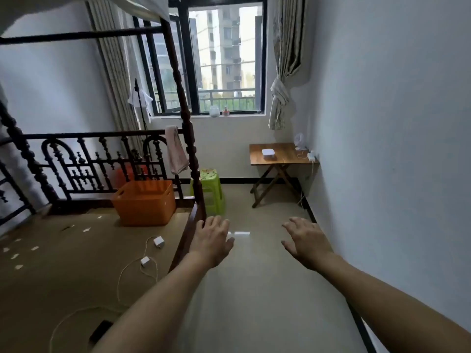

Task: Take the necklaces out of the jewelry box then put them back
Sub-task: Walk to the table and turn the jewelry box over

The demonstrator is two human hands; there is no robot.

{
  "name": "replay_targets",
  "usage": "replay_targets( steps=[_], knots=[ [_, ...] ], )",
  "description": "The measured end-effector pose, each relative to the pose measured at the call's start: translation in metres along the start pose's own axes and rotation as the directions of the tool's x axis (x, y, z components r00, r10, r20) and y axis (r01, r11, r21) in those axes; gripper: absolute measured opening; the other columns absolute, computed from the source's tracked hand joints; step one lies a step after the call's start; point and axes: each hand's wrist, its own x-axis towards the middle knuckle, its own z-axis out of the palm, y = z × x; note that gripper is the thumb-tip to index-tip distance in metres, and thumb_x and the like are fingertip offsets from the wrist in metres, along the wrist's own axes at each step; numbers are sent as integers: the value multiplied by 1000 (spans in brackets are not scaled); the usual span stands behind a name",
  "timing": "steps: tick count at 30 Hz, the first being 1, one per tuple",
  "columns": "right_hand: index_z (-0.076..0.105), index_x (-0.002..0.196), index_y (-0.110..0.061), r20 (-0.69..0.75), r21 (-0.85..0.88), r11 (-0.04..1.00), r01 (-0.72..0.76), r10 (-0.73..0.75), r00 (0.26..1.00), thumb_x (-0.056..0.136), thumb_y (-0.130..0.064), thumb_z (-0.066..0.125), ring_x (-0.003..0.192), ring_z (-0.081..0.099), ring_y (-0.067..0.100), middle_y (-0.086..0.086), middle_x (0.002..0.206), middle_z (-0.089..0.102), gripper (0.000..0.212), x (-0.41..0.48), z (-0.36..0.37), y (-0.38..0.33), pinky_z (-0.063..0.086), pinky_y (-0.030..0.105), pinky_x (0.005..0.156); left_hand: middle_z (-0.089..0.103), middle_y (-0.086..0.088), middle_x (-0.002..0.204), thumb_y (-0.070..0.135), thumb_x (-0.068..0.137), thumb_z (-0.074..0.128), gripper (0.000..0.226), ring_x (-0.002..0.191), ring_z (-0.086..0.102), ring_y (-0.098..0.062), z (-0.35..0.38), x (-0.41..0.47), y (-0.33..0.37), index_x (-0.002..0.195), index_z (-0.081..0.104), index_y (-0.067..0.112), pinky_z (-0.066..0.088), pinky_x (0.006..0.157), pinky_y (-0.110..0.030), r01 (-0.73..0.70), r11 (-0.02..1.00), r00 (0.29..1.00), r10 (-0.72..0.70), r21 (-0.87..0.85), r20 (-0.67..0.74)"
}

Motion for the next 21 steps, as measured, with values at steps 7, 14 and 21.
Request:
replay_targets(
  steps=[7,14,21],
  knots=[
    [58,124,-14,-9,18,997,-68,69,998,83,-41,64,118,55,34,15,129,57,49,118,32,52,46,47,90,48,-4,132,47,92,42,48,121,42,-26,32,132,-23,130,44,19,34,98,-41,-63,998,998,63,15,9],
    [58,124,-14,8,28,998,-48,48,999,84,-41,63,117,55,34,15,130,57,49,255,103,132,47,47,92,46,-4,133,47,90,45,48,122,41,-25,95,287,-38,130,44,20,34,97,-40,-55,998,998,54,15,37],
    [51,132,-18,38,42,999,-29,28,999,89,-44,54,125,48,30,12,137,51,50,407,134,205,41,43,95,46,-3,134,46,89,46,48,123,41,-25,120,439,-58,129,44,21,33,98,-41,20,1000,1000,-20,-12,24]
  ],
)
